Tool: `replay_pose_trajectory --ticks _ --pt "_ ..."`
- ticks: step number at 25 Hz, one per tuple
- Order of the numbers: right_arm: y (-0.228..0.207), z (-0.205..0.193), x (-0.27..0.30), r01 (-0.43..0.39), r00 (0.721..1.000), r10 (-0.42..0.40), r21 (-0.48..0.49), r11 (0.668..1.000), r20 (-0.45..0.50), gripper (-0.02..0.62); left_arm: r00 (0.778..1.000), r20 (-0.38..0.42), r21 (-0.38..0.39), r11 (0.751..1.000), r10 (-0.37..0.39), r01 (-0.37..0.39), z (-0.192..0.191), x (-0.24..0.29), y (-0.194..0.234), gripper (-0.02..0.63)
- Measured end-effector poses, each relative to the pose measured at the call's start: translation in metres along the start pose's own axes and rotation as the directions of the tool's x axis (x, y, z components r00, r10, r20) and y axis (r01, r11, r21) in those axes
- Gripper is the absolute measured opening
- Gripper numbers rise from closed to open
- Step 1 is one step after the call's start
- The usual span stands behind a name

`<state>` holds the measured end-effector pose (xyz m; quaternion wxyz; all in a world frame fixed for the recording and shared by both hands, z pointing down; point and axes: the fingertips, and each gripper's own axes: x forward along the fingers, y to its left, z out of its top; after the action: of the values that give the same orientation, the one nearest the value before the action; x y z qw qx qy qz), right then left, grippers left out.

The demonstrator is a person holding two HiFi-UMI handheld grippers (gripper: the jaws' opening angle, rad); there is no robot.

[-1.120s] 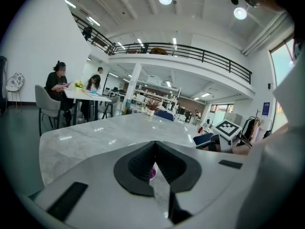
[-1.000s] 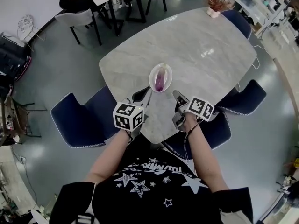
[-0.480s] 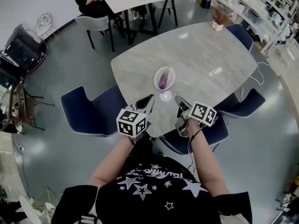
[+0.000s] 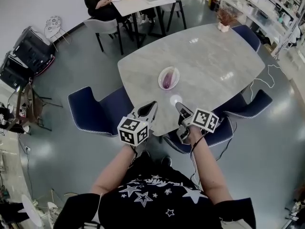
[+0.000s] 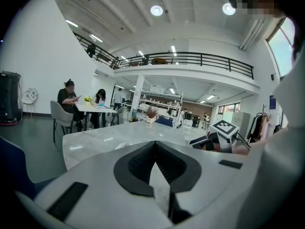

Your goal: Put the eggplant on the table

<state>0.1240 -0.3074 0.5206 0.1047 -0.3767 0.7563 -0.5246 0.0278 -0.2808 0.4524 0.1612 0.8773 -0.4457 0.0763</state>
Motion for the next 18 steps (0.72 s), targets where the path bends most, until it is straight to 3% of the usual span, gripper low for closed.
replay_pose_trajectory --ticks 11,18 --pt "0.009 -0.023 -0.007 -0.011 1.000 0.011 -0.013 1.000 0.004 0.021 0.999 0.003 0.017 0.999 -0.032 0.032 -0.002 -0.018 -0.011 0.008" --pt "0.040 -0.059 -0.015 -0.003 1.000 0.004 -0.042 0.999 0.012 0.021 0.999 0.014 -0.010 0.999 -0.043 0.043 -0.016 -0.066 -0.004 0.008"
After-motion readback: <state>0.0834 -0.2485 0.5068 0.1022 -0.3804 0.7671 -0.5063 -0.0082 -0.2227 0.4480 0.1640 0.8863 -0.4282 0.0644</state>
